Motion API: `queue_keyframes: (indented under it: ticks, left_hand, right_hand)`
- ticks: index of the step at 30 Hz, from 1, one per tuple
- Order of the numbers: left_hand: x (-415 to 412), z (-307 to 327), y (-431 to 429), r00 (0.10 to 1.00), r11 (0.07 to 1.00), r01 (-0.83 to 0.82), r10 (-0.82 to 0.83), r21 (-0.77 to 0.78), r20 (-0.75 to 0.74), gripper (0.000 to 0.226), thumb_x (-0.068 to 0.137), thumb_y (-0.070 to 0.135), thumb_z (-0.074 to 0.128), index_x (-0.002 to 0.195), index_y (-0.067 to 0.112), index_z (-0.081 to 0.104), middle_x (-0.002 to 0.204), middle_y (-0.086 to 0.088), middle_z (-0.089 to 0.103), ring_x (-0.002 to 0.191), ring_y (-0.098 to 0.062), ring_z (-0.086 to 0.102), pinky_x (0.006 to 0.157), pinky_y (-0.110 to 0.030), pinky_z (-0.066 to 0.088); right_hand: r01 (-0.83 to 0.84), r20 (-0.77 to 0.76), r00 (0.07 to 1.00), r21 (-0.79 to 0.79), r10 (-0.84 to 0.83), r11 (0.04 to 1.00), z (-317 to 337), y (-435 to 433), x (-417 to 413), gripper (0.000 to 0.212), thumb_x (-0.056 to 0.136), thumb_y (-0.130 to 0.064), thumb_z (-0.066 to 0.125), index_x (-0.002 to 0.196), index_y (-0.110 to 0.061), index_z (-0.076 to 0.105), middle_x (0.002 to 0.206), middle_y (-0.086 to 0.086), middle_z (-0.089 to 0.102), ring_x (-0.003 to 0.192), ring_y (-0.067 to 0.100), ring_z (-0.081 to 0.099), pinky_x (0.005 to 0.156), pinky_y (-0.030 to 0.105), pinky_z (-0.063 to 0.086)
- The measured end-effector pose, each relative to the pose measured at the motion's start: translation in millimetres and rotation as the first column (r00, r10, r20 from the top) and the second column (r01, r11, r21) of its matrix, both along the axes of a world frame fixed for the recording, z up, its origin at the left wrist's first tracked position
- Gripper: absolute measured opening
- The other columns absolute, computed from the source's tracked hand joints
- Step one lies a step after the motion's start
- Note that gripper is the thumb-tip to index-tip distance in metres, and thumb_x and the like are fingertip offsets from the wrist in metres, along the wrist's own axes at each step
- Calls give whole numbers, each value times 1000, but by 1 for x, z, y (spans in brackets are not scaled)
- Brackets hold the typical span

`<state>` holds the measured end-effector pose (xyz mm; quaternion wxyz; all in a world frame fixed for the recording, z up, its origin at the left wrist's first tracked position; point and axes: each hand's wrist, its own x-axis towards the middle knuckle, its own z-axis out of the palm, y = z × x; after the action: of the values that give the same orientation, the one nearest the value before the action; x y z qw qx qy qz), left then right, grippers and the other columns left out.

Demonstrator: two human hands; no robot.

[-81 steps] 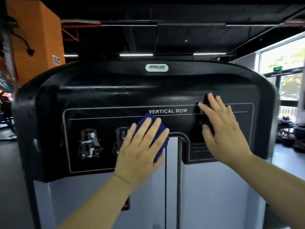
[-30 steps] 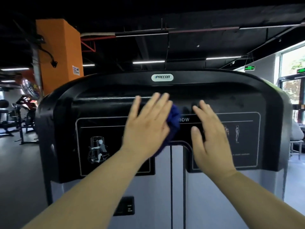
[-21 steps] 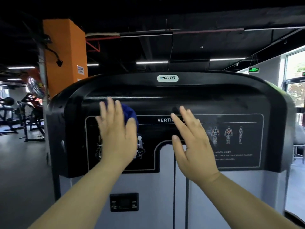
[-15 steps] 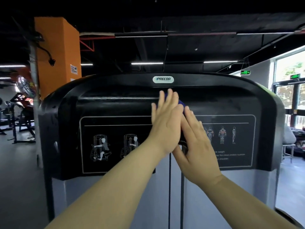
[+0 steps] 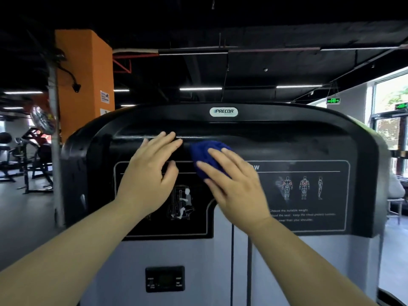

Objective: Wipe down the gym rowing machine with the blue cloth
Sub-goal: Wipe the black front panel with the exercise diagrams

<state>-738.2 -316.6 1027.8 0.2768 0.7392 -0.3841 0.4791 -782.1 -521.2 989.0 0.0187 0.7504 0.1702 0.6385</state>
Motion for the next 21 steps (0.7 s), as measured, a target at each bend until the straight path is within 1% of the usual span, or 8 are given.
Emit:
queue_keyframes:
  ticks: [3,5,7,11,13,17,19,21]
  left_hand:
    - [-2,8,-11,997,996,-23,17,82,70,53,91,28,34,139,14,53,148,-1,48,142,-9,30,119,-27,6]
    - [-5,13,-26,994,992,-35,22,125,105,52,91,26,35,137,13,55,146,-3,50,141,-17,35,119,-35,11]
    - [-8,19,-44,992,986,-33,13,161,123,52,90,24,35,136,12,56,145,-4,51,140,-20,39,119,-38,14]
    - [-13,31,-84,978,971,-32,-19,238,208,52,88,21,36,133,10,59,141,-6,55,134,-22,46,118,-40,23]
    - [-15,37,-104,972,967,-18,-42,253,230,53,87,21,35,131,8,61,139,-7,57,130,-23,50,115,-41,32]
    - [-14,38,-133,963,970,-40,-26,241,268,54,86,24,33,127,7,64,132,-5,62,122,-23,57,106,-36,40]
    - [-13,37,-138,960,976,-48,-14,211,279,51,86,23,34,123,7,66,127,-4,65,117,-22,60,102,-34,43]
    - [-11,36,-140,954,977,-53,-12,207,300,49,87,22,35,123,6,66,127,-6,65,115,-23,61,102,-34,44]
  right_hand:
    - [55,34,997,251,-66,966,-8,-51,-19,31,95,-26,52,126,-26,58,151,4,44,142,29,34,112,56,30]
    - [-16,57,998,598,-23,801,-6,-70,-34,31,97,-18,52,127,-22,54,158,3,32,149,26,20,118,56,20]
    - [-32,63,998,742,-22,670,-1,-58,-37,38,98,-13,51,135,-22,51,162,-1,24,151,20,11,123,47,15]
    - [61,-77,996,275,-42,960,-15,-44,-28,52,96,-15,48,147,-25,41,159,-3,30,151,18,17,123,35,14]
    - [149,-111,985,127,-135,981,-19,-87,-40,53,92,-15,50,144,-21,44,155,-4,35,147,17,26,121,40,21]
    - [118,-48,992,677,-116,726,-5,-133,-72,53,93,-4,52,144,-18,44,157,-9,30,147,14,23,120,43,24]
    - [72,-1,994,765,-111,640,5,-107,-61,54,97,-7,49,148,-19,38,161,-5,24,150,14,15,123,40,17]
    - [61,4,996,678,-86,732,7,-75,-43,55,97,-11,47,150,-21,35,162,-5,20,151,12,7,124,32,9]
